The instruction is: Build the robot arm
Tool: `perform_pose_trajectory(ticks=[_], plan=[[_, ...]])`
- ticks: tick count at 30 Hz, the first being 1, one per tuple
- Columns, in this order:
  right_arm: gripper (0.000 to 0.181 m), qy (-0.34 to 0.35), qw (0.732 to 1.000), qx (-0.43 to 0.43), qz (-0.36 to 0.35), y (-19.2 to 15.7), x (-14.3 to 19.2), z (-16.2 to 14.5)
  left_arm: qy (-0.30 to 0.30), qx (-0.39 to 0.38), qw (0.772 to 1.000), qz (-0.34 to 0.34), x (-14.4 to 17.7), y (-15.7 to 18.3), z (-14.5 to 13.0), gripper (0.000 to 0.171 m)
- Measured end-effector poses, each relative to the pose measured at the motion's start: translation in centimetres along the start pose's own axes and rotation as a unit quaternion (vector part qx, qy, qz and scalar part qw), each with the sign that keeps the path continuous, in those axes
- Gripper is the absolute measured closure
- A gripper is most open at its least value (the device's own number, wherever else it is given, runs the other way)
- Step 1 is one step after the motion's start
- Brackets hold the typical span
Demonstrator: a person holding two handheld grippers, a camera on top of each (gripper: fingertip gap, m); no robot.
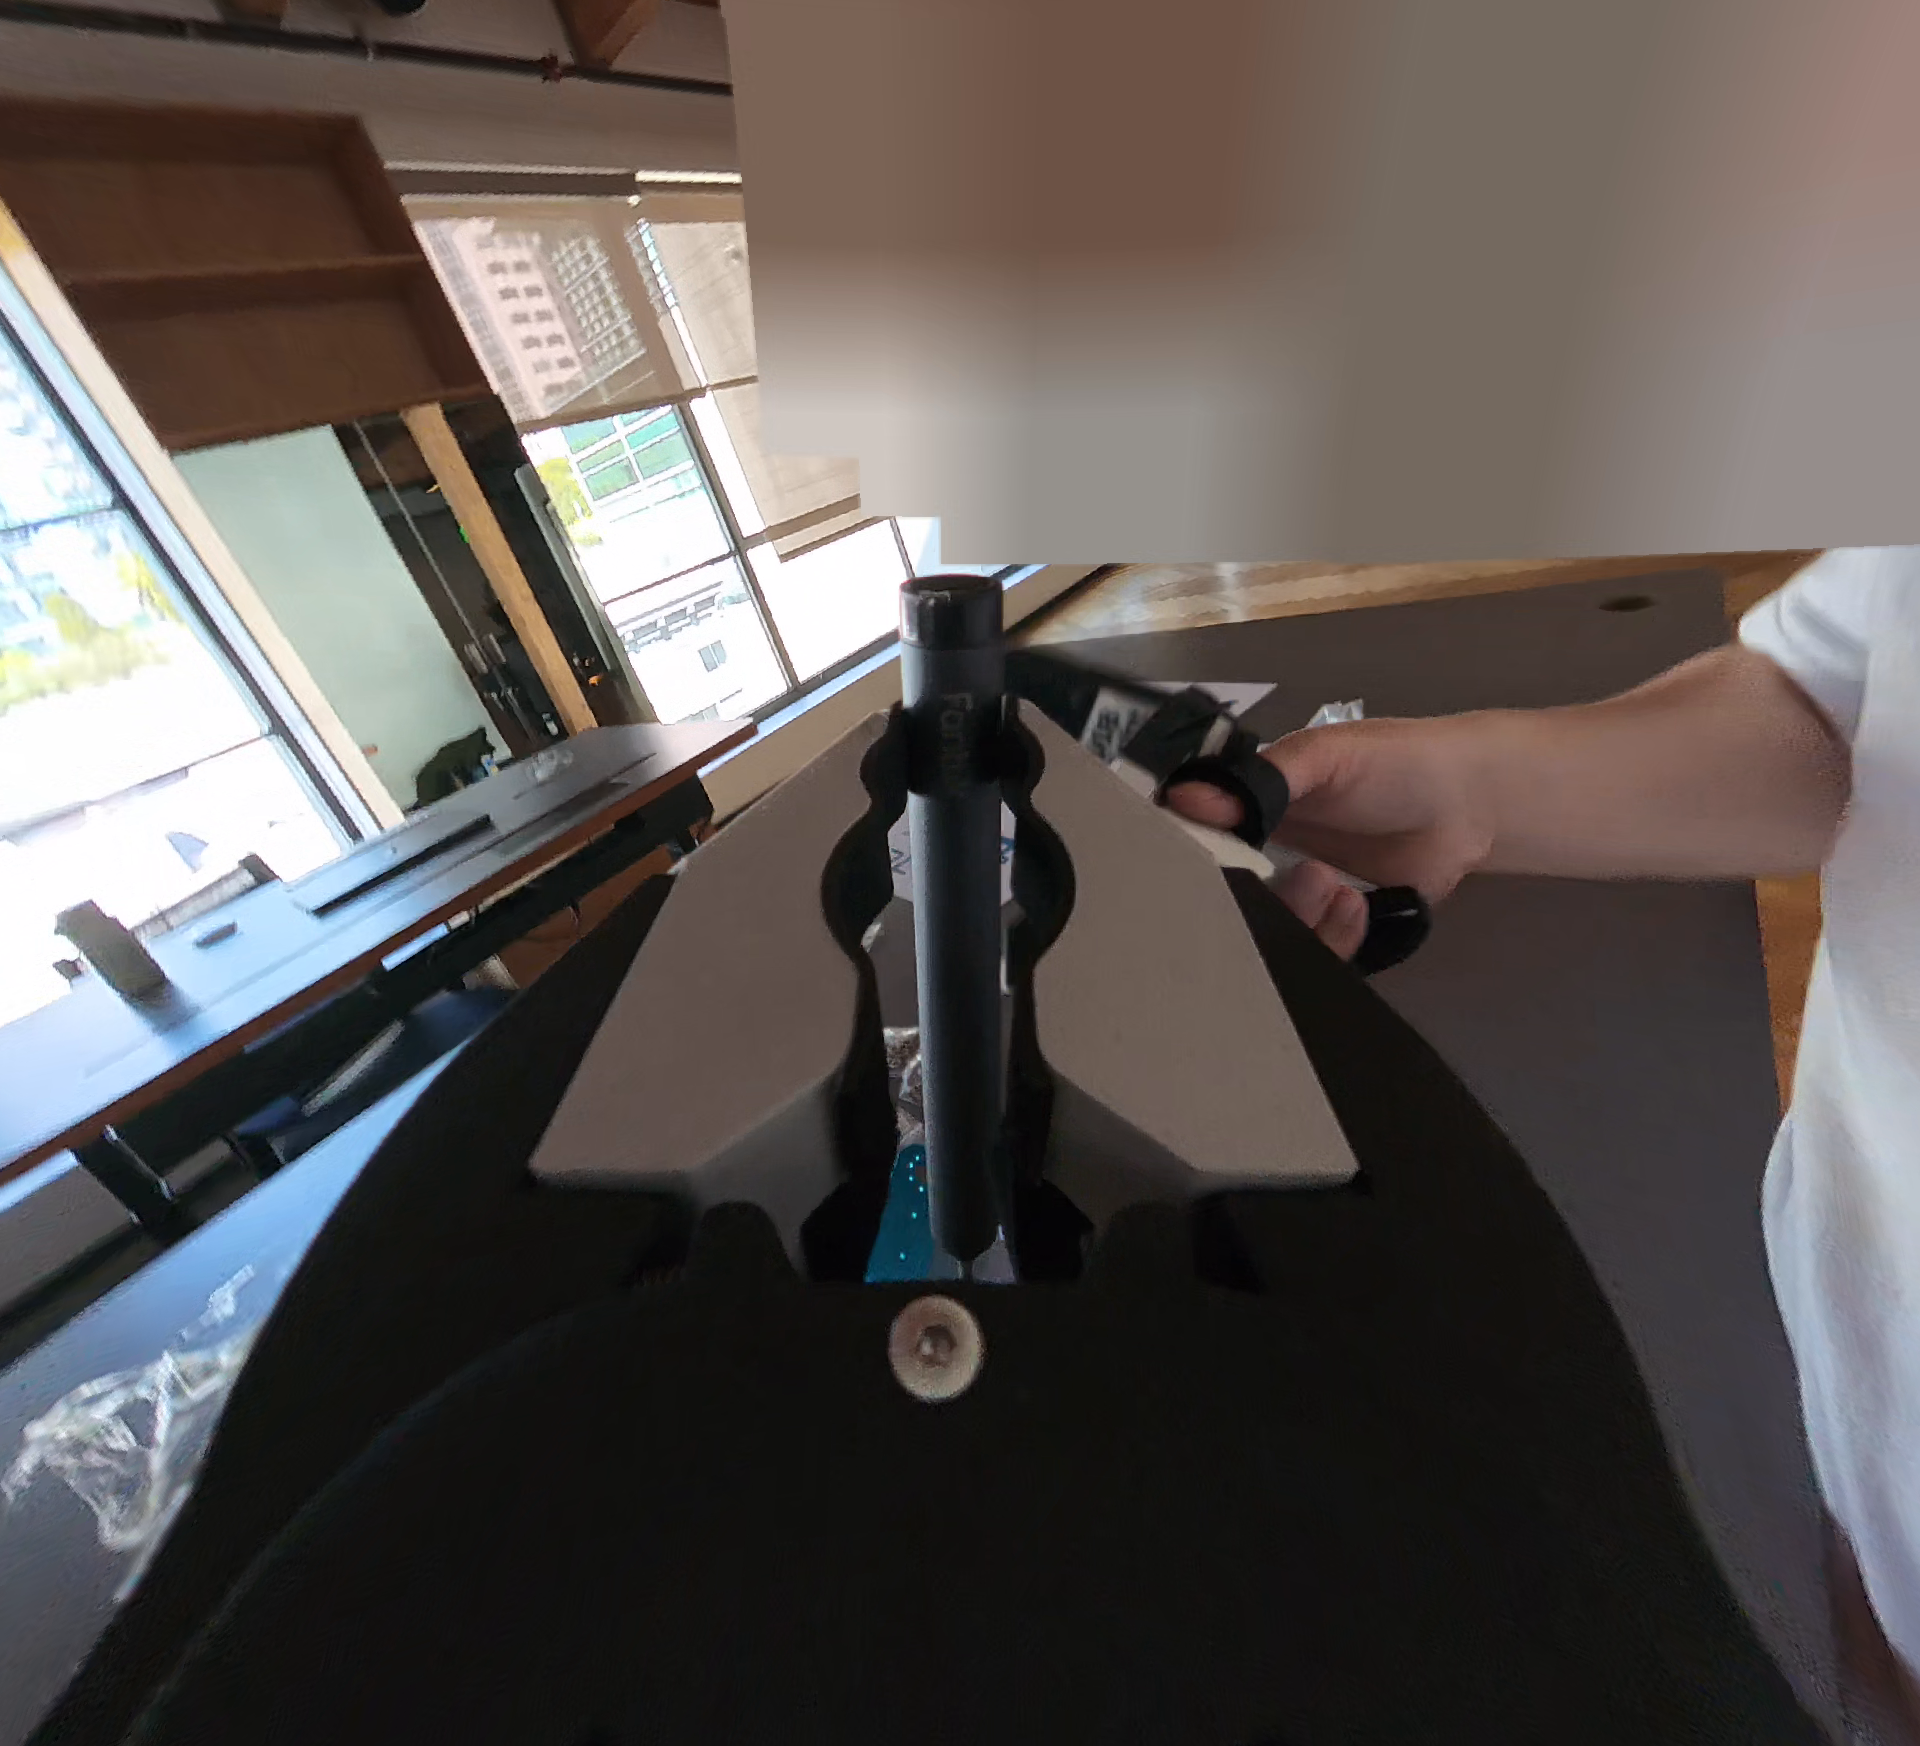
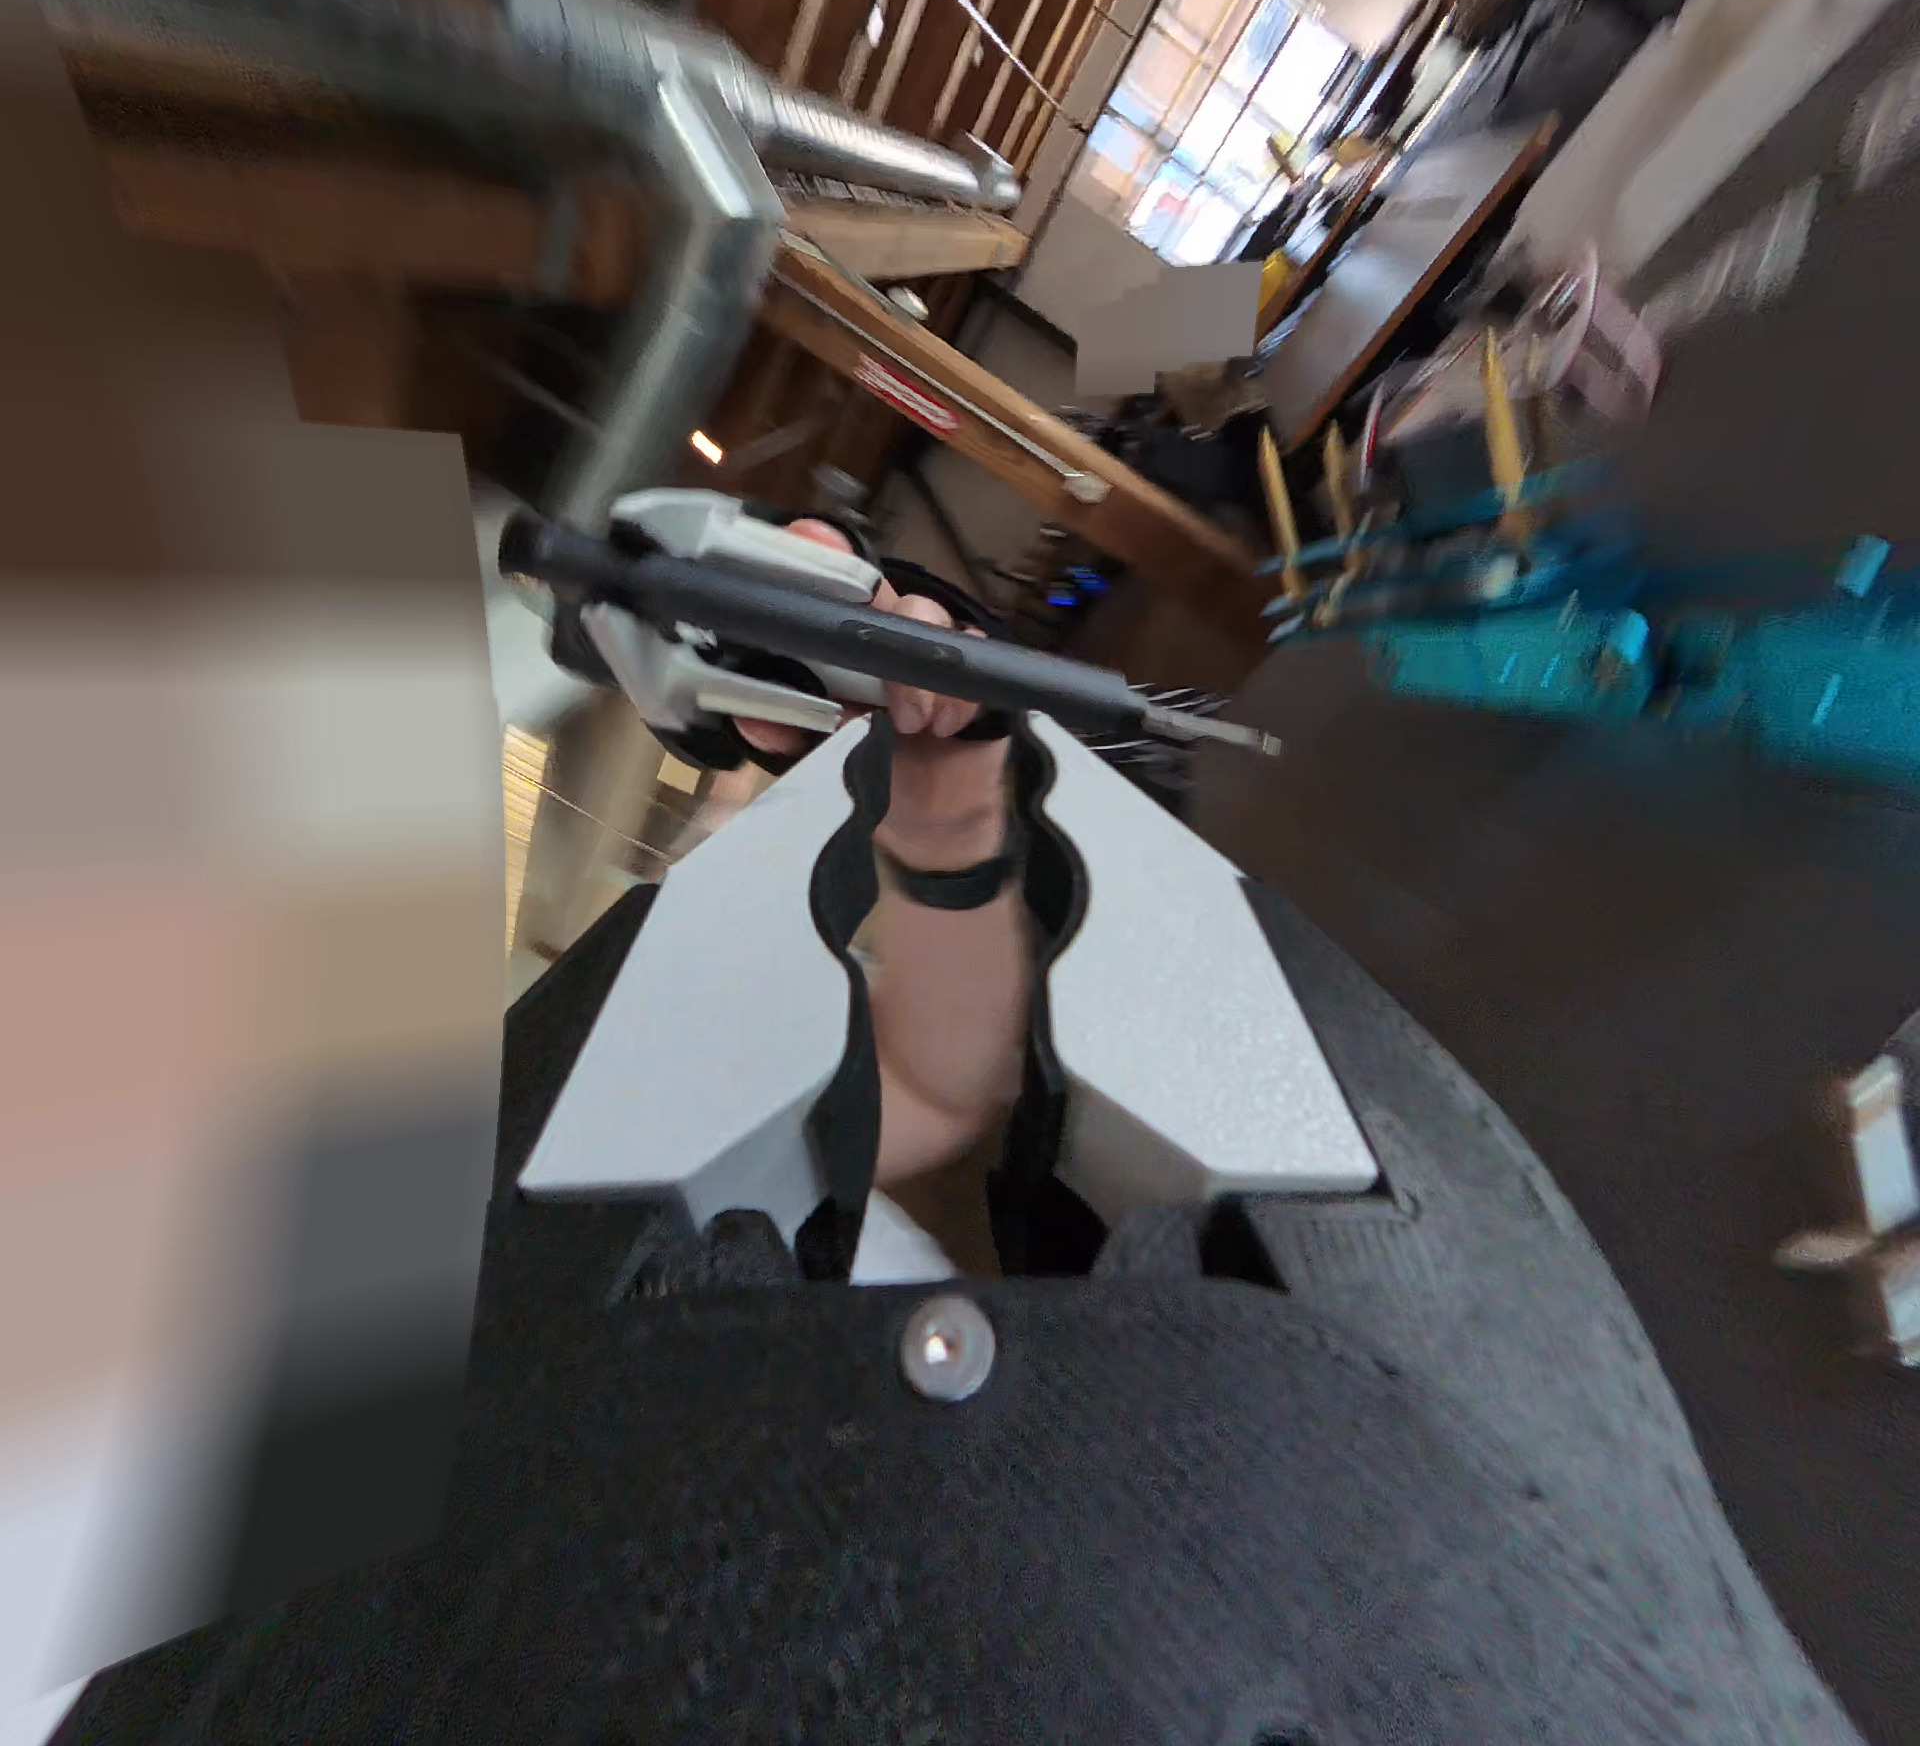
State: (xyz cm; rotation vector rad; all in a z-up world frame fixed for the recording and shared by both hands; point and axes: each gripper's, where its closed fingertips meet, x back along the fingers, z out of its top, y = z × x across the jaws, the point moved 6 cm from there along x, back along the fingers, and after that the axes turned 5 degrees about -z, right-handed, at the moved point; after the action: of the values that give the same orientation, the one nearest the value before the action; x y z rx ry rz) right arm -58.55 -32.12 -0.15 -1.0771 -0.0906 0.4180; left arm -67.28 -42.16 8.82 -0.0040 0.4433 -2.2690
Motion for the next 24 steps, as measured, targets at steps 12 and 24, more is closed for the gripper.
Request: perform_pose_trajectory(ticks=[12, 24], plan=[[0.136, -0.008, 0.940, -0.336, 0.054, 3.7, -2.1, -6.2, -0.050, -0.187, 0.978, -0.078, -1.8, 7.8, -1.4, 0.156], [0.148, -0.004, 0.938, -0.346, 0.014, 3.9, -3.5, -6.2, -0.048, -0.272, 0.954, -0.118, -0.5, 10.3, -3.7, 0.156]])
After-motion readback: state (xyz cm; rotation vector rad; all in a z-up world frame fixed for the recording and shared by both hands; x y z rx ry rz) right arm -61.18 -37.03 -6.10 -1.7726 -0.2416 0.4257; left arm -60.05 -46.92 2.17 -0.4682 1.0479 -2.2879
